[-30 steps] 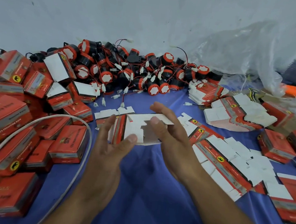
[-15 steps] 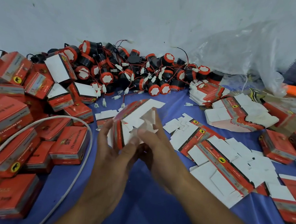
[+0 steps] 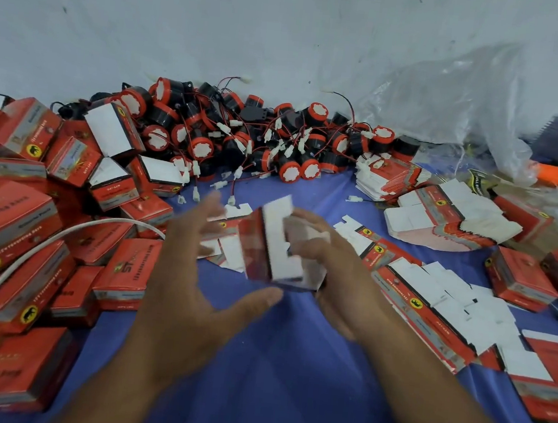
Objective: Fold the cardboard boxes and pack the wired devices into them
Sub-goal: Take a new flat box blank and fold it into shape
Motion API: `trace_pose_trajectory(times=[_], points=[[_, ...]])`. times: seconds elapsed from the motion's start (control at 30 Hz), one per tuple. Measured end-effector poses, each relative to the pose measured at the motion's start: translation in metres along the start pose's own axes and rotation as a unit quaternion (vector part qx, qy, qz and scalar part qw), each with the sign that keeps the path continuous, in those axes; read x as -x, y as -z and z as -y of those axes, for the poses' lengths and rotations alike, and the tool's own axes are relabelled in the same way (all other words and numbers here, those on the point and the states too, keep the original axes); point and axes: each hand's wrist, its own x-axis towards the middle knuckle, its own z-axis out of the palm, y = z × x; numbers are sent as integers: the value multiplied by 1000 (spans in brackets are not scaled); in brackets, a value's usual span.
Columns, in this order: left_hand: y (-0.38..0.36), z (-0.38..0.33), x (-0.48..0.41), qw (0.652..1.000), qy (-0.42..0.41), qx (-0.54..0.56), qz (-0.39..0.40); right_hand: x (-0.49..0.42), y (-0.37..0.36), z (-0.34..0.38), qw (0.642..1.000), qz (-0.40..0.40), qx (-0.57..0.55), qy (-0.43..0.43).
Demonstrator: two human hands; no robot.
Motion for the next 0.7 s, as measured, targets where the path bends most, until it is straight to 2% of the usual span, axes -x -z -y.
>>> trace_pose_trajectory(times=[0.1,0.17,0.23,0.3,0.4,0.5,0.7], points=[[-1,3,1,999,-29,-10,32,8,-11,-2,991,55,124,15],[-5,1,2,997,-51,-32,56,11,-16,-5,982,85,167,26],[-8,-1,1,991,-110,-59,50,12,-21,-6,983,99,150,31],[-8,-2,0,984,-148,-90,42,12,-20,-4,989,123,87,15],[-5,1,0,982,-129,-131,50,14,-13,-2,980,181,81,7],[-4,3,1,984,-96,-134,66,13,-15,-6,975,163,147,20],[-1,3,1,990,-85,-86,70,13,-22,-9,988,112,104,13]])
